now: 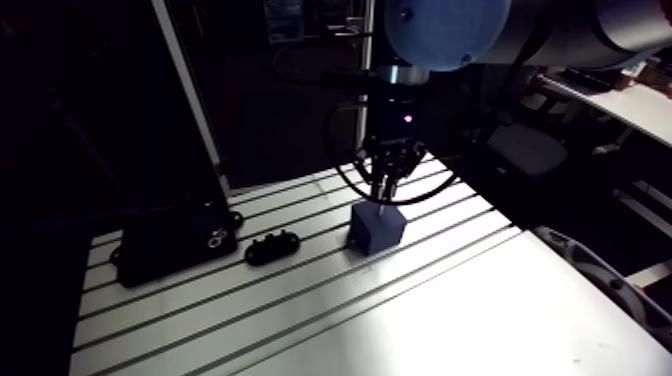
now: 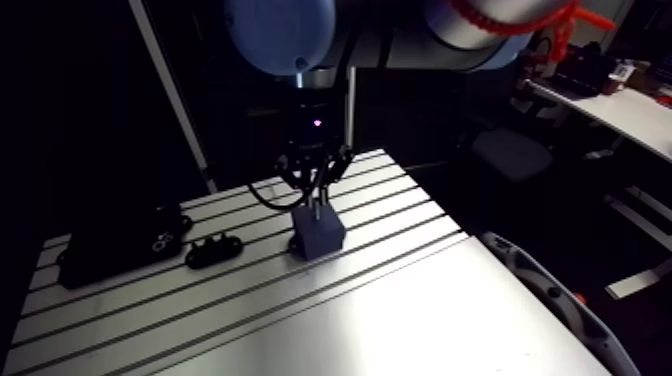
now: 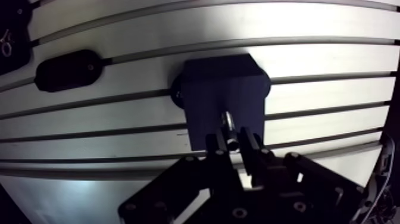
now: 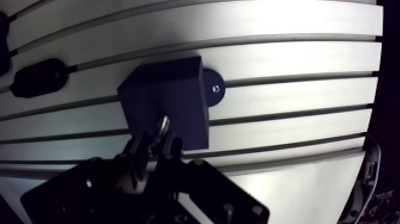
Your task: Pick up the M10 bolt and insert it into the hole until fully seated.
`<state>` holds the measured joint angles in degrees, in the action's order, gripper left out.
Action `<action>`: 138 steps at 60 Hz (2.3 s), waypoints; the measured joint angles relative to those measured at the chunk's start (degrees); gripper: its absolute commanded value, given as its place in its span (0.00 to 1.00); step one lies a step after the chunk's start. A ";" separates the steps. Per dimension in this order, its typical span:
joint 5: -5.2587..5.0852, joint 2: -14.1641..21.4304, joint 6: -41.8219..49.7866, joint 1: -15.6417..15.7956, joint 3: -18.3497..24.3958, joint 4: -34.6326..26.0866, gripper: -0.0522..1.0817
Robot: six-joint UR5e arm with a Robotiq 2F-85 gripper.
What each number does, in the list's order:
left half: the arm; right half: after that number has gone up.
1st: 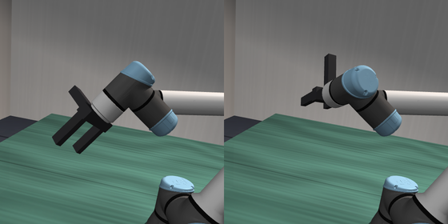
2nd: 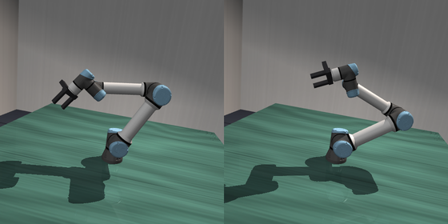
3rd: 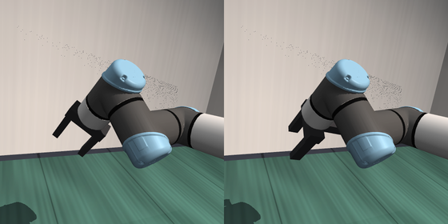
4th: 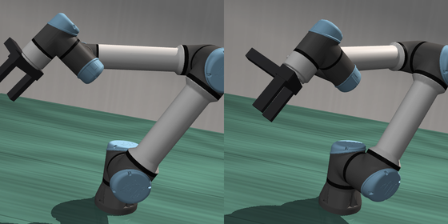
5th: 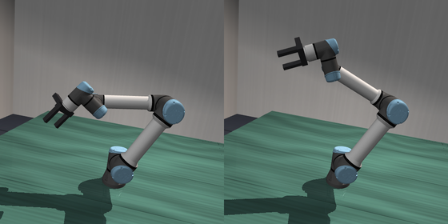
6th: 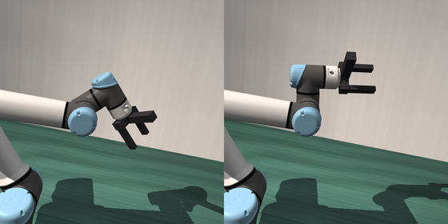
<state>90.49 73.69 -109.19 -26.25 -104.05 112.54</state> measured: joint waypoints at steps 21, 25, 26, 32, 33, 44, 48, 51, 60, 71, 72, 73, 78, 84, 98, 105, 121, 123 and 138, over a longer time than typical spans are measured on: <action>0.05 0.00 0.03 0.16 -0.22 0.22 0.53; 0.06 0.01 0.01 0.19 -0.23 0.25 0.12; 0.07 0.01 0.00 0.20 -0.23 0.26 0.06; 0.08 0.04 -0.04 0.23 -0.23 0.30 0.05; 0.08 0.04 -0.05 0.24 -0.24 0.31 0.05; 0.09 0.10 -0.05 0.20 -0.35 0.35 0.05; 0.09 0.14 -0.04 0.14 -0.39 0.35 0.05; 0.09 0.17 -0.03 0.09 -0.42 0.35 0.05; 0.08 0.28 -0.02 -0.05 -0.47 0.36 0.05; 0.08 0.66 -0.07 -0.08 -0.50 0.35 0.05; 0.09 0.76 -0.08 -0.08 -0.49 0.34 0.05; 0.09 0.87 -0.09 -0.07 -0.49 0.34 0.05; 0.13 1.55 -0.10 0.00 -0.42 0.27 0.05; 0.21 2.72 -0.04 0.10 -0.13 0.04 0.05; 0.49 6.03 0.40 0.27 2.14 -3.02 0.05; 0.55 7.22 0.76 0.78 4.16 -6.49 0.05; 0.49 8.53 2.60 4.16 9.11 -13.93 0.05; 0.47 8.64 2.85 4.66 9.56 -14.51 0.05; 0.42 9.51 4.75 8.83 12.25 -17.93 0.05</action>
<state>90.91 83.20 -104.44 -17.42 -91.80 94.61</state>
